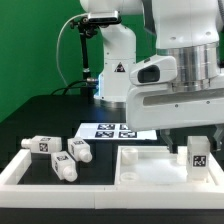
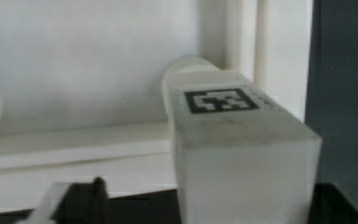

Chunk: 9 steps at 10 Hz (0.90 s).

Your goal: Assemble one leg

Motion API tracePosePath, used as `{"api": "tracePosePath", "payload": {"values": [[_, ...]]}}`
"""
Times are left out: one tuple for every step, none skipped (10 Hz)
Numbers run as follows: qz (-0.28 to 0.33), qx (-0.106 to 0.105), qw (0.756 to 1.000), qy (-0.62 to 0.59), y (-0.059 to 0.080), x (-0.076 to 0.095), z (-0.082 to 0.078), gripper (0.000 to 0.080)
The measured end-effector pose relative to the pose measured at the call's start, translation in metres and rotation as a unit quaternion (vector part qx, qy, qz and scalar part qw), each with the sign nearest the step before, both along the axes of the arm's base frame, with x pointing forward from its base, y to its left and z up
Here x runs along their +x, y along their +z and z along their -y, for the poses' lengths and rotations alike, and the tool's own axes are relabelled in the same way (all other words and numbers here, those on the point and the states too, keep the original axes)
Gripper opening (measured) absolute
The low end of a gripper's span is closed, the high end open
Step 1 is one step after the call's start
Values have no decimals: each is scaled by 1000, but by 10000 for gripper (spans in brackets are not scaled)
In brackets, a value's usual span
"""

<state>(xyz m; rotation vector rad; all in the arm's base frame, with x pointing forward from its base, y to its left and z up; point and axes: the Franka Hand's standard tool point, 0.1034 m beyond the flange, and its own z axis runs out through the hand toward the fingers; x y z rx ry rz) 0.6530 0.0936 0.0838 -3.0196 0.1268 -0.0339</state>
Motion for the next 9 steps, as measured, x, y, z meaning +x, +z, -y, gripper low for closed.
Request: {"api": "tracePosePath", "payload": {"values": [[-2, 1, 1000, -15, 0, 0, 0, 420], [-7, 3, 998, -56, 0, 0, -1, 284], [-11, 4, 996, -85, 0, 0, -1, 284], [-11, 5, 990, -142, -1, 0, -2, 284], [-4, 6, 980, -201, -2, -1, -5, 284], [-4, 7, 958, -287, -2, -4, -3, 284], [-3, 12, 929, -369, -2, -5, -2, 284], [-2, 24, 894, -448, -3, -7, 1, 284], [-12, 37, 860, -509, -3, -11, 1, 285]]}}
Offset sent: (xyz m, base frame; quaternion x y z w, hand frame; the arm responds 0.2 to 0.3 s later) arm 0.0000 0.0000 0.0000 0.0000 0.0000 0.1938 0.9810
